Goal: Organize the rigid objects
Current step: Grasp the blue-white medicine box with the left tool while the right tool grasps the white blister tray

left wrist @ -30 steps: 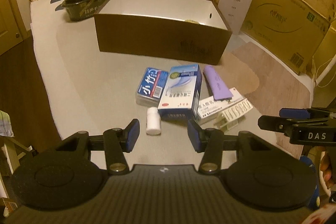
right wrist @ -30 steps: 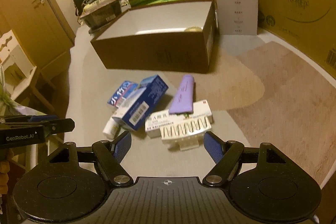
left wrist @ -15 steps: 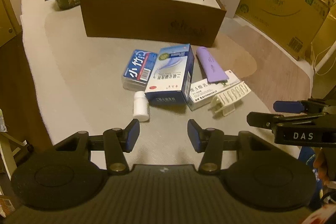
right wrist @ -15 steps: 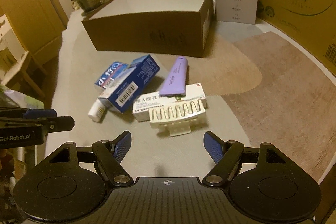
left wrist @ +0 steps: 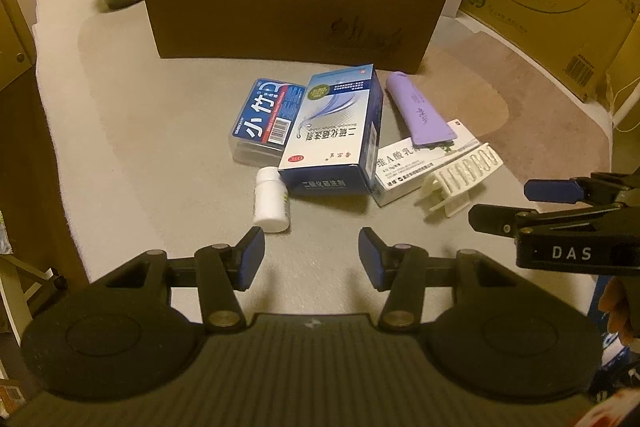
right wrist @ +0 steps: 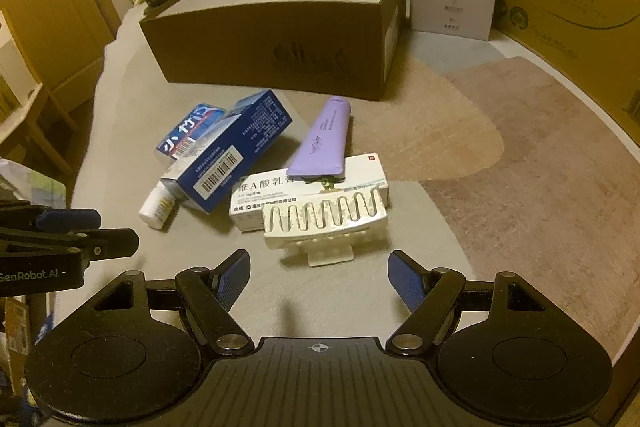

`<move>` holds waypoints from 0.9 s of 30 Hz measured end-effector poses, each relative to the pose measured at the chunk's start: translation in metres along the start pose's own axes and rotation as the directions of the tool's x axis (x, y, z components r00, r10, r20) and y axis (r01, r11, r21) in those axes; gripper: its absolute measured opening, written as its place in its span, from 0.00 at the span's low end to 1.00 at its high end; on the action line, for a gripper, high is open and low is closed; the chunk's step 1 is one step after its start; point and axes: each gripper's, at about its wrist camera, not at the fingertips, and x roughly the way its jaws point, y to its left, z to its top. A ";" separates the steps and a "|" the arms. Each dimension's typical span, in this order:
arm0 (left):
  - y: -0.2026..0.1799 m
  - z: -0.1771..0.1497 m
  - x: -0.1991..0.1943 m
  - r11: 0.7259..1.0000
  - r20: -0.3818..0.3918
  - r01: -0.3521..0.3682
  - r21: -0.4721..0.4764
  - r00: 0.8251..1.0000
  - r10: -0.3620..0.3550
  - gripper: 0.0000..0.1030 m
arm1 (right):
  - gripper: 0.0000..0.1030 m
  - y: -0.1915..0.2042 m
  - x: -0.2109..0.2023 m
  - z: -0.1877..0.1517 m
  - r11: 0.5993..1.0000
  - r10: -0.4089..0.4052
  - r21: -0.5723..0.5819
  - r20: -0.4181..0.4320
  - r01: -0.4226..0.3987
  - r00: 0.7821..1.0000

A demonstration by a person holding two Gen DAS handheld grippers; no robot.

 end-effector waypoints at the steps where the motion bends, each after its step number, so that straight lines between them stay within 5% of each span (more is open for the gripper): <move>1: 0.000 0.000 0.002 1.000 -0.001 0.000 0.000 1.000 0.000 0.47 | 0.74 0.000 0.003 0.000 1.000 -0.001 -0.002 -0.002 0.001 1.000; 9: -0.001 0.006 0.016 1.000 0.005 0.009 0.007 1.000 -0.009 0.47 | 0.83 0.000 0.023 0.007 1.000 -0.013 -0.014 -0.014 0.013 1.000; 23: 0.002 0.018 0.032 0.997 0.029 0.076 -0.006 0.997 -0.075 0.60 | 0.82 -0.009 0.045 0.010 0.997 -0.045 -0.054 0.025 0.046 0.999; 27: 0.002 0.022 0.037 0.995 0.031 0.095 -0.010 0.995 -0.094 0.63 | 0.57 -0.022 0.044 0.010 0.999 -0.037 -0.038 0.024 0.037 0.999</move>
